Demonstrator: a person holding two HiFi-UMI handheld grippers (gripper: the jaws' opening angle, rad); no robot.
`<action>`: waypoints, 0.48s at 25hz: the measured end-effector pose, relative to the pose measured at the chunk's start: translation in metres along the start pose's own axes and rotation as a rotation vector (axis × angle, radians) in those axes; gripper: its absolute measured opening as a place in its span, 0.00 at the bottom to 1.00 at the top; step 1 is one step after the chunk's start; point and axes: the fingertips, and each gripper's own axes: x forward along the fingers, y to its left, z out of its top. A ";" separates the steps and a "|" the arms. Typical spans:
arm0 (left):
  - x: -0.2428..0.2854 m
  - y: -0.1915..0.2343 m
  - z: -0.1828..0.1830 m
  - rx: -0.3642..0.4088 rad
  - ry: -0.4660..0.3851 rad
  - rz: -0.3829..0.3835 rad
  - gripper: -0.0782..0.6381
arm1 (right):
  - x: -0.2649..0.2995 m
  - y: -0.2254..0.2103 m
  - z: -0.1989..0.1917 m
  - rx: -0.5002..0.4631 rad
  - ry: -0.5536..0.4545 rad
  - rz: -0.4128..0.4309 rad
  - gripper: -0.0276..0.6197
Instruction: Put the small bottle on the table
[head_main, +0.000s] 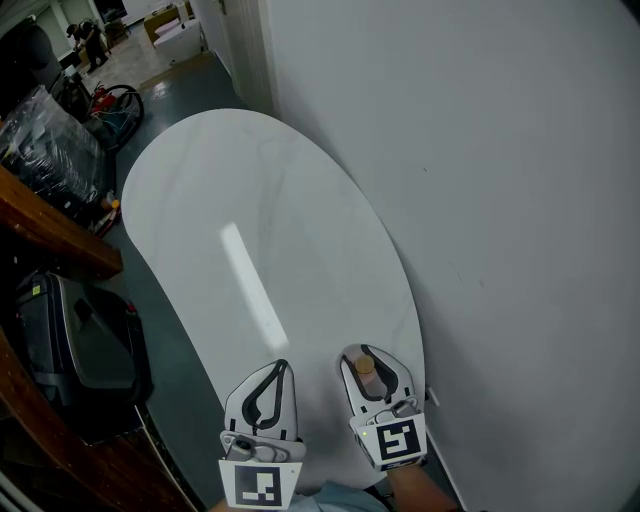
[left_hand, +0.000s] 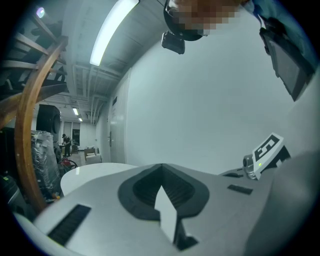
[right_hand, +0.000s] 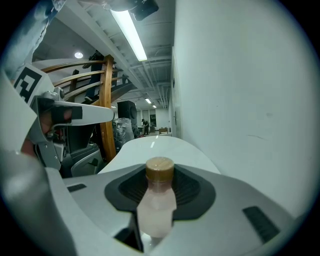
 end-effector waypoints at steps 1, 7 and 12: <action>0.000 0.000 -0.001 0.003 0.004 -0.002 0.11 | 0.001 0.002 -0.002 -0.012 -0.023 0.012 0.24; 0.000 0.000 -0.004 0.014 0.018 -0.013 0.11 | 0.004 0.003 -0.016 0.020 0.022 0.005 0.24; 0.001 0.000 -0.009 0.012 0.043 -0.016 0.11 | 0.007 0.004 -0.021 0.003 0.023 0.009 0.24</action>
